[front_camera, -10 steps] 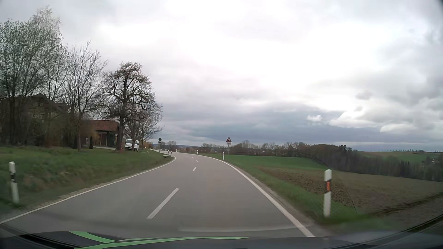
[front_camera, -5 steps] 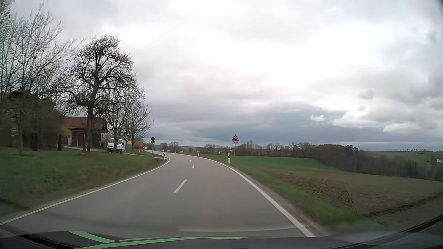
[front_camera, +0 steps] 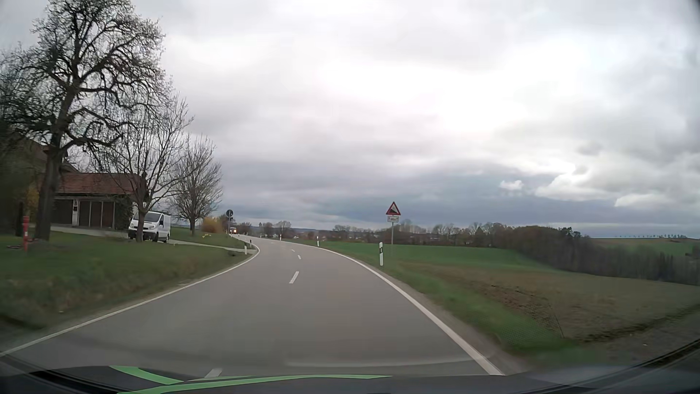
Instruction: Follow the waypoints while adhering to traffic rules and regulations
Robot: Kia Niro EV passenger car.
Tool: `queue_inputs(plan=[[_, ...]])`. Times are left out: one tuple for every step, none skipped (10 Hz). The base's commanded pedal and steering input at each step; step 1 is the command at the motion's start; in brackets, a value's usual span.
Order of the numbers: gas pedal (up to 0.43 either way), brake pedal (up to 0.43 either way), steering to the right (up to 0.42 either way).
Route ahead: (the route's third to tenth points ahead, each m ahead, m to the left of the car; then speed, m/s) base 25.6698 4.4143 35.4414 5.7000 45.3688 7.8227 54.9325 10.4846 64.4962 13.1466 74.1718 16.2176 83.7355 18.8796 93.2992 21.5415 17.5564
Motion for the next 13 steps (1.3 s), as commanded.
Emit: queue_inputs(plan=[[0.118, 0.000, -0.019], [0.118, 0.000, -0.019], [0.118, 0.000, -0.020], [0.118, 0.000, -0.020], [0.118, 0.000, -0.021], [0.118, 0.000, -0.022], [0.118, 0.000, -0.023], [0.118, 0.000, -0.024], [0.130, 0.000, -0.024], [0.130, 0.000, -0.025], [0.130, 0.000, -0.026], [0.138, 0.000, -0.028], [0.138, 0.000, -0.030]])
